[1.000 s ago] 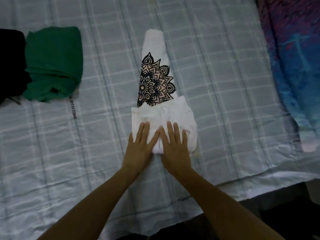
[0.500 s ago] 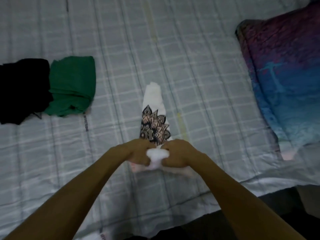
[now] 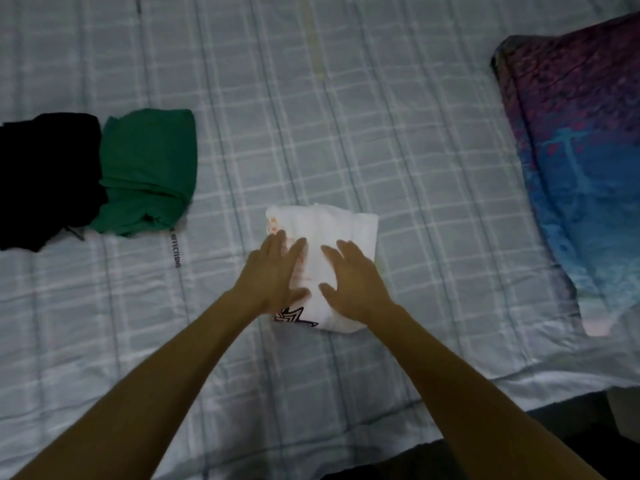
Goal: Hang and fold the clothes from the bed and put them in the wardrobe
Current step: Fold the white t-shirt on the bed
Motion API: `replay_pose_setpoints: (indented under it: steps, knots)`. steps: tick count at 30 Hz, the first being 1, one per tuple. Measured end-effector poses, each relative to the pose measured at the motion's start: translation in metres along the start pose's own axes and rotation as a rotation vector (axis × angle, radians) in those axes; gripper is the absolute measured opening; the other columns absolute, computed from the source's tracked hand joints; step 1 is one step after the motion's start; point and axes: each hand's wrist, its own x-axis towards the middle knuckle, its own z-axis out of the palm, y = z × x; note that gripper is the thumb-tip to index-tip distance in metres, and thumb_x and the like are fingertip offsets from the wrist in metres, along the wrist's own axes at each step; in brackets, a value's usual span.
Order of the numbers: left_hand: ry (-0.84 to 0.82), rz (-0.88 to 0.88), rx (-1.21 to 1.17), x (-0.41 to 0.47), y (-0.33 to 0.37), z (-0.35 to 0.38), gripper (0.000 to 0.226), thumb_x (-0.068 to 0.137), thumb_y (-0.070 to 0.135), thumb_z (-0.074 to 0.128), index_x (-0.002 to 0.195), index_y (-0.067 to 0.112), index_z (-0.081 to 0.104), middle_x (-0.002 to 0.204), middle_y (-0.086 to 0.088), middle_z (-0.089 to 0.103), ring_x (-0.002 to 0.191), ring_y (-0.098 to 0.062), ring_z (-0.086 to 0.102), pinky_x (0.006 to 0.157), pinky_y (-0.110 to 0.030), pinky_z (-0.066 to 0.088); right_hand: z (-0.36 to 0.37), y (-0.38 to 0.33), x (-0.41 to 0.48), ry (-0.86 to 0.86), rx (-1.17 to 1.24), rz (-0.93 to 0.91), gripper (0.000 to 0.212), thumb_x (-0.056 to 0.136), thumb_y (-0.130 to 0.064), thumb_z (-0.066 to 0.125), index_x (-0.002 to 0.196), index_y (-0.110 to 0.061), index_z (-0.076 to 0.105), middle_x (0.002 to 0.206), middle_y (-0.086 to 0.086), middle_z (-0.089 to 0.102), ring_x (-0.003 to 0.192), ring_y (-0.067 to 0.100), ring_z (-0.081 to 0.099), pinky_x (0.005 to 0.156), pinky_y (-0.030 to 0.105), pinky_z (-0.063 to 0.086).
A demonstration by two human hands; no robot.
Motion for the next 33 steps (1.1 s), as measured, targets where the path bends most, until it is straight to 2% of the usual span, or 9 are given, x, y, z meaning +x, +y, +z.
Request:
replay_pose_setpoints:
  steps: [2, 5, 7, 12, 18, 21, 24, 29, 33]
  knots:
    - [0.124, 0.047, 0.081, -0.006, 0.005, 0.029, 0.102, 0.076, 0.060, 0.062, 0.151, 0.016, 0.009, 0.156, -0.023, -0.001, 0.144, -0.039, -0.001, 0.113, -0.057, 0.012, 0.027, 0.005, -0.004, -0.016, -0.016, -0.004, 0.083, 0.089, -0.044, 0.055, 0.152, -0.019, 0.006, 0.159, 0.012, -0.005, 0.146, 0.028, -0.006, 0.117, 0.042, 0.008]
    - [0.213, 0.196, 0.155, -0.013, 0.015, 0.060, 0.111, 0.063, 0.067, 0.066, 0.148, 0.010, 0.023, 0.152, -0.026, 0.020, 0.141, -0.043, 0.014, 0.105, -0.068, 0.021, 0.053, 0.012, -0.010, -0.019, -0.064, -0.040, 0.100, 0.079, -0.058, 0.049, 0.151, -0.014, -0.005, 0.156, 0.014, -0.020, 0.143, 0.029, -0.022, 0.117, 0.050, 0.002]
    - [0.202, 0.203, 0.198, -0.010, 0.013, 0.076, 0.121, 0.055, 0.072, 0.065, 0.148, 0.010, 0.020, 0.152, -0.027, 0.019, 0.140, -0.043, 0.013, 0.103, -0.070, 0.018, 0.065, 0.016, -0.016, -0.008, -0.131, -0.101, 0.116, 0.067, -0.070, 0.049, 0.150, -0.009, -0.004, 0.156, 0.018, -0.017, 0.143, 0.033, -0.019, 0.116, 0.055, 0.003]
    - [0.227, 0.166, 0.217, 0.011, 0.001, 0.087, 0.122, 0.054, 0.069, 0.070, 0.148, 0.007, 0.024, 0.150, -0.032, 0.015, 0.140, -0.047, 0.012, 0.104, -0.071, 0.012, 0.082, 0.016, 0.000, 0.067, -0.263, -0.084, 0.142, 0.041, -0.063, 0.082, 0.148, -0.001, 0.012, 0.155, 0.026, 0.007, 0.144, 0.040, 0.005, 0.112, 0.060, 0.017]
    - [0.310, 0.219, 0.208, 0.043, 0.005, 0.103, 0.108, 0.059, 0.042, 0.077, 0.143, -0.003, 0.027, 0.146, -0.038, 0.019, 0.137, -0.051, 0.014, 0.104, -0.072, 0.014, 0.097, 0.035, 0.029, 0.210, -0.151, -0.086, 0.099, 0.070, -0.044, 0.074, 0.143, -0.001, 0.022, 0.150, 0.025, 0.029, 0.139, 0.038, 0.028, 0.103, 0.053, 0.039]
    - [0.317, 0.171, 0.202, 0.048, 0.010, 0.105, 0.107, 0.057, 0.035, 0.082, 0.141, -0.003, 0.027, 0.143, -0.039, 0.025, 0.135, -0.052, 0.020, 0.104, -0.071, 0.016, 0.103, 0.039, 0.037, 0.197, -0.090, -0.101, 0.092, 0.076, -0.030, 0.074, 0.143, 0.000, 0.019, 0.148, 0.026, 0.031, 0.138, 0.039, 0.030, 0.099, 0.052, 0.043]
    - [0.336, 0.162, 0.216, 0.052, 0.012, 0.099, 0.100, 0.059, 0.038, 0.083, 0.136, -0.001, 0.032, 0.138, -0.037, 0.037, 0.129, -0.051, 0.035, 0.105, -0.069, 0.023, 0.099, 0.043, 0.041, 0.179, -0.072, -0.115, 0.086, 0.076, -0.023, 0.072, 0.142, 0.002, 0.023, 0.147, 0.027, 0.033, 0.138, 0.039, 0.031, 0.099, 0.053, 0.042]
    - [0.418, 0.199, 0.187, 0.042, 0.010, 0.077, 0.074, 0.065, 0.014, 0.080, 0.127, -0.002, 0.043, 0.122, -0.032, 0.056, 0.117, -0.047, 0.052, 0.100, -0.062, 0.036, 0.076, 0.026, 0.035, 0.218, -0.110, -0.119, 0.082, 0.064, -0.021, 0.082, 0.132, 0.007, 0.046, 0.136, 0.027, 0.048, 0.127, 0.041, 0.046, 0.094, 0.054, 0.047]
    - [0.511, 0.188, 0.132, 0.017, 0.006, 0.036, 0.070, 0.053, -0.005, 0.079, 0.120, -0.006, 0.057, 0.114, -0.032, 0.060, 0.107, -0.046, 0.059, 0.094, -0.061, 0.043, 0.034, -0.004, 0.028, 0.351, -0.179, -0.176, 0.076, 0.055, -0.008, 0.084, 0.124, 0.006, 0.055, 0.127, 0.025, 0.057, 0.118, 0.040, 0.055, 0.088, 0.049, 0.053]
